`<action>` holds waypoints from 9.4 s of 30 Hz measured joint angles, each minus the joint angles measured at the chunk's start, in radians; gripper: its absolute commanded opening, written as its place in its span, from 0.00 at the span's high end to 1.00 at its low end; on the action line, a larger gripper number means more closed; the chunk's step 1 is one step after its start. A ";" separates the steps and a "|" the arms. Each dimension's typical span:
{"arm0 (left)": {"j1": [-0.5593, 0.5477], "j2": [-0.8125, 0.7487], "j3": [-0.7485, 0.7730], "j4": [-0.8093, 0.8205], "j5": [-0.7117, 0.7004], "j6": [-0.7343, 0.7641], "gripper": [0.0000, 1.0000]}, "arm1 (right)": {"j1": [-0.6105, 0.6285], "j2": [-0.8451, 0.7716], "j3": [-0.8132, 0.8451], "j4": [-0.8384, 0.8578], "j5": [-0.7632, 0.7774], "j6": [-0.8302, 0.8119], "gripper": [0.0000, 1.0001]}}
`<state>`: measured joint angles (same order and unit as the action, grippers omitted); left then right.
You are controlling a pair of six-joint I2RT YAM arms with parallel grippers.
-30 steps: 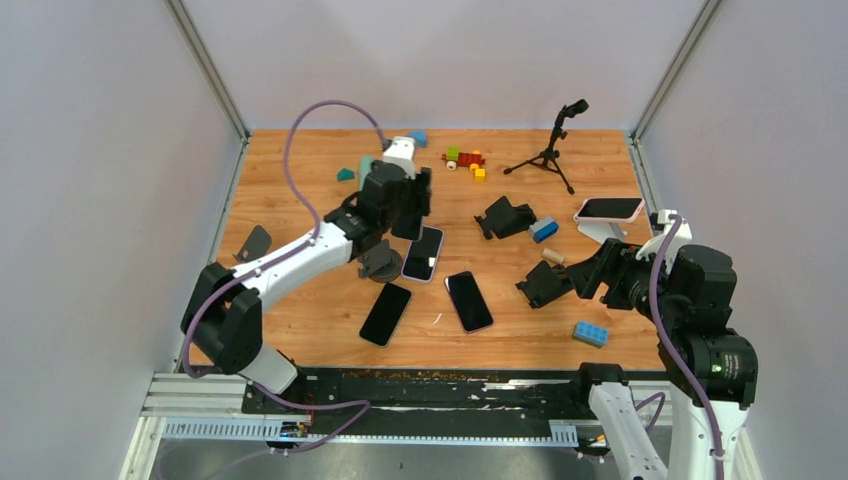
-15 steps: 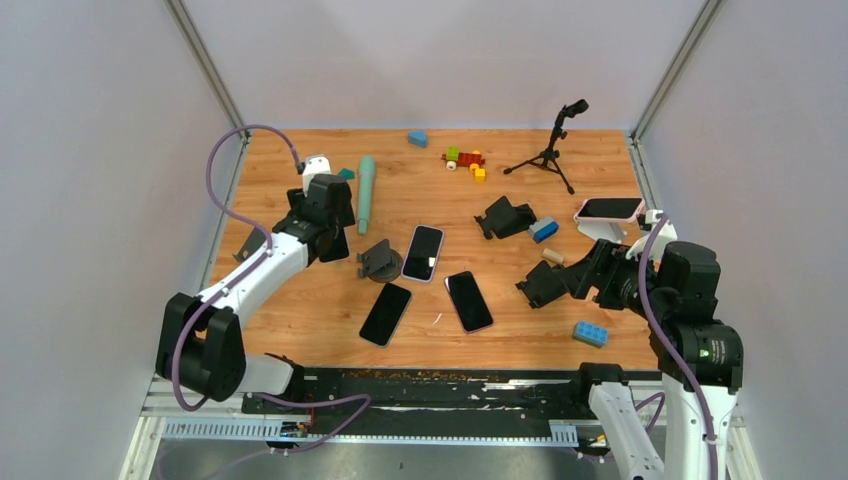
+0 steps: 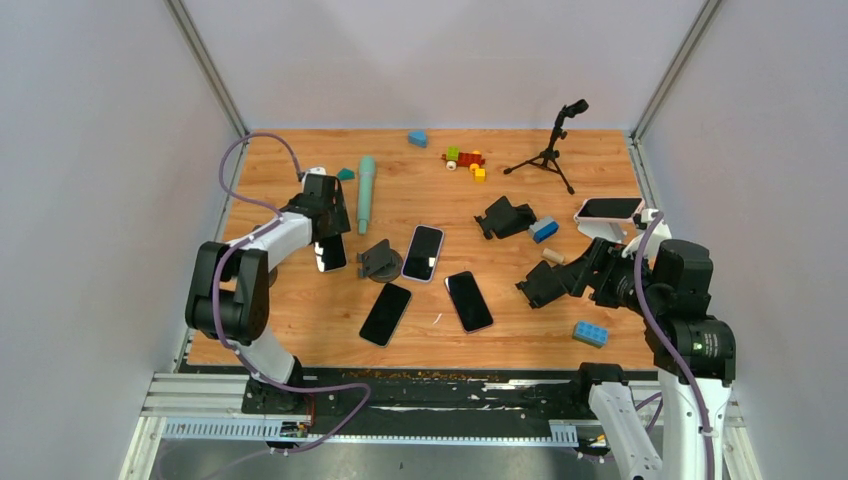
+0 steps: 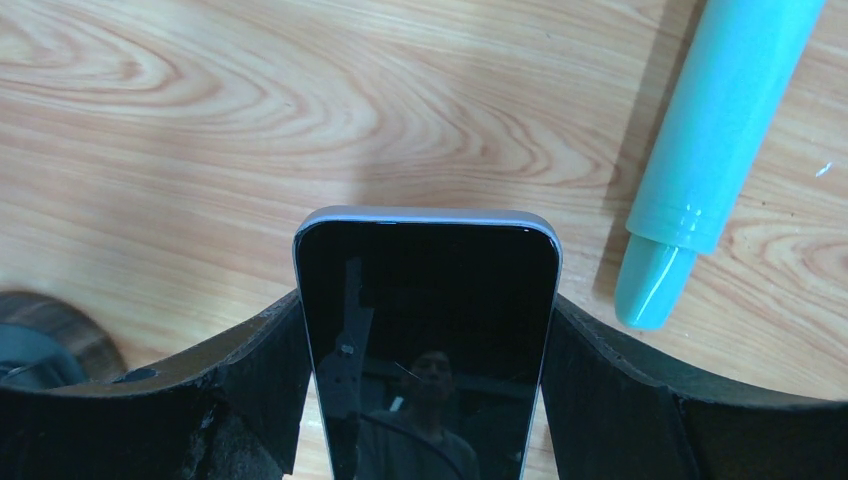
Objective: Remove the phone from the phone stand
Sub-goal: Place the phone at the center of the board, then move the phone stand with the phone to the center of the board.
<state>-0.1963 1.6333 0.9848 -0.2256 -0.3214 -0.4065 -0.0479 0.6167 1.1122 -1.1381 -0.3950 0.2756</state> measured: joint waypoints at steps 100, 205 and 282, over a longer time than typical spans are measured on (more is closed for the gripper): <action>-0.277 -0.419 -0.199 0.042 0.198 -0.030 0.01 | 0.000 0.026 -0.067 0.041 0.240 0.193 0.16; -0.320 -0.759 -0.203 -0.369 0.083 0.200 0.05 | -0.542 1.273 -0.102 1.128 -0.190 1.231 0.33; -0.320 -0.754 -0.203 -0.378 0.050 0.208 0.05 | -0.460 1.401 0.049 1.030 -0.206 1.175 0.79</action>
<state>-0.5167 0.8791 0.7822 -0.6033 -0.2718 -0.1989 -0.5083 2.0178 1.1614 -0.1081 -0.6014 1.4509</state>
